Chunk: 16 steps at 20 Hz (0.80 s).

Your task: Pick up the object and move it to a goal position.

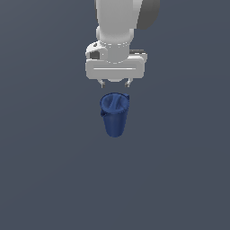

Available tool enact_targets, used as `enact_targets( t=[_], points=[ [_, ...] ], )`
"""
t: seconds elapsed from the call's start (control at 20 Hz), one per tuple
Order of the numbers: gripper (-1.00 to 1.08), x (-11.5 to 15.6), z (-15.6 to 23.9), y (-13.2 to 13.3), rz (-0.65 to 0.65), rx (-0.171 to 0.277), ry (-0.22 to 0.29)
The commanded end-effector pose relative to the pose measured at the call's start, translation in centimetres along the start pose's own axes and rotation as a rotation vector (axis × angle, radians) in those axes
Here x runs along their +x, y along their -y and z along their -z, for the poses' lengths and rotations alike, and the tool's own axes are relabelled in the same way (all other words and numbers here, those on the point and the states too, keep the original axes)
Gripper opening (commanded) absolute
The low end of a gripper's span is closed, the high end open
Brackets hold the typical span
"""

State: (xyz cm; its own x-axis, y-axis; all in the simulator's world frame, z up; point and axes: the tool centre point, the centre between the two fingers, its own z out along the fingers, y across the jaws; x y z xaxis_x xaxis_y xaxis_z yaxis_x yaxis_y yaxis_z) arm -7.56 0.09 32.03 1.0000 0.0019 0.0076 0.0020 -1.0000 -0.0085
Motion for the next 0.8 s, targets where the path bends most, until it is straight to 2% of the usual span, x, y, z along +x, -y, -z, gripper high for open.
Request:
enact_targets(
  t=[0.0,0.35,0.75],
  points=[
    [0.28,0.0,0.0,0.0,0.0,0.0,0.0],
    [0.28,-0.5,-0.4,-1.5,-0.022,0.0,0.02],
    [0.28,-0.5,-0.6,-1.4,-0.043,-0.007,0.015]
  ],
)
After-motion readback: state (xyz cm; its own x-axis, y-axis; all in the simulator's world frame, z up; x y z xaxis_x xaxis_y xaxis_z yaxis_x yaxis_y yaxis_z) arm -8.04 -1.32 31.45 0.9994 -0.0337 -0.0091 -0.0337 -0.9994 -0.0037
